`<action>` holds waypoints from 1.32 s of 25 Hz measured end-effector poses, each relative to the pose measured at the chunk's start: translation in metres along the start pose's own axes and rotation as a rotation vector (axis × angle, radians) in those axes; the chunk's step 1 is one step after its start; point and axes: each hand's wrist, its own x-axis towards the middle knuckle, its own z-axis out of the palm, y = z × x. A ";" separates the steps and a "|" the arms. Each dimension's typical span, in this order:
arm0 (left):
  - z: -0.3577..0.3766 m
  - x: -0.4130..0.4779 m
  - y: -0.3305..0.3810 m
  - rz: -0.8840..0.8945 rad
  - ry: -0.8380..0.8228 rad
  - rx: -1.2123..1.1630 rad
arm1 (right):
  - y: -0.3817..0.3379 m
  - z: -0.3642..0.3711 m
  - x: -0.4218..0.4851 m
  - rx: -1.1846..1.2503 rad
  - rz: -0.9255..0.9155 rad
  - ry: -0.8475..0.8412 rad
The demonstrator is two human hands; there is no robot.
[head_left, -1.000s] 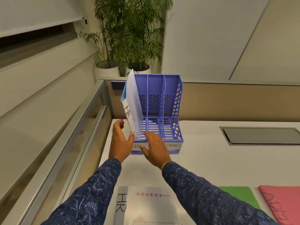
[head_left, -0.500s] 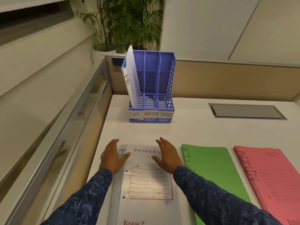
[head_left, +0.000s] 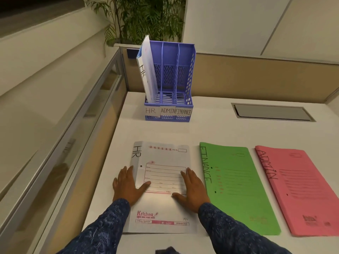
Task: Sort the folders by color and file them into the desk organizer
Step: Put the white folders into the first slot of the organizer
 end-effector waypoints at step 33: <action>-0.070 -0.015 0.052 -0.062 -0.100 -0.953 | -0.002 -0.037 -0.012 0.517 0.108 -0.062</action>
